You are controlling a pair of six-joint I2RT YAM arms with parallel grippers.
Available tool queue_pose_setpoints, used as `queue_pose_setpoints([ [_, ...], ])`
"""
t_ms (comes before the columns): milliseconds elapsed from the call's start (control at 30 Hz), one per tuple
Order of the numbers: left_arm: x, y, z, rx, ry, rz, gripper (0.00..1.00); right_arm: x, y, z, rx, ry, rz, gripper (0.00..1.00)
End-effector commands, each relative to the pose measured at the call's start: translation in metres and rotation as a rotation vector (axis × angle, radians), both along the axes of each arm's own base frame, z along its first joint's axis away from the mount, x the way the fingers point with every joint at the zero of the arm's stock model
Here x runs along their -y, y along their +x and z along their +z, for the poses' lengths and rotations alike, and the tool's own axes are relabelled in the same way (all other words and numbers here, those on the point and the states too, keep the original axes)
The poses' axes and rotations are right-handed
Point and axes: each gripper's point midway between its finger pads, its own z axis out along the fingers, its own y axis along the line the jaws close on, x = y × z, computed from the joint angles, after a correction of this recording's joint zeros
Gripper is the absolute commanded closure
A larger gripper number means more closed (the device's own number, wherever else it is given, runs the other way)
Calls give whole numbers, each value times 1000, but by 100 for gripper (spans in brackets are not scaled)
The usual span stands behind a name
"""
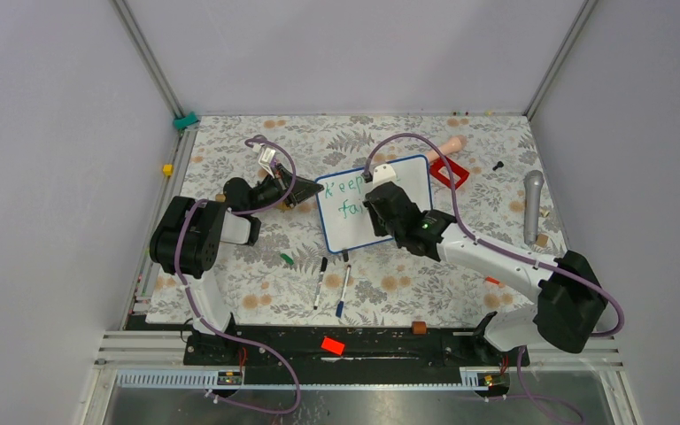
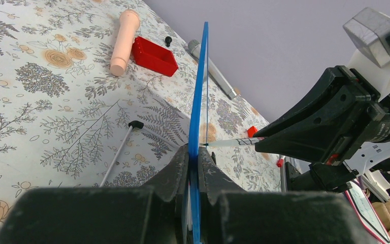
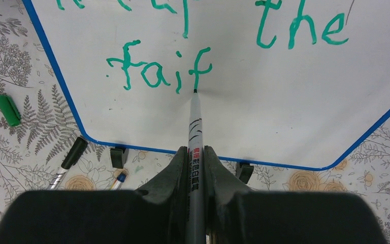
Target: Write a sentence on the whiteboard
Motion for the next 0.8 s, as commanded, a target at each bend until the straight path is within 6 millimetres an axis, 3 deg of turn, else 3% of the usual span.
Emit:
queue_pose_setpoints([
  [0, 4, -6, 9, 106, 19, -42, 100, 6, -1, 0, -3, 18, -20, 100],
  [167, 4, -6, 10, 106, 18, -41, 100, 9, 1, 1, 10, 1, -32, 100],
  [767, 4, -6, 9, 106, 19, -42, 100, 6, 14, 41, 79, -2, -27, 100],
])
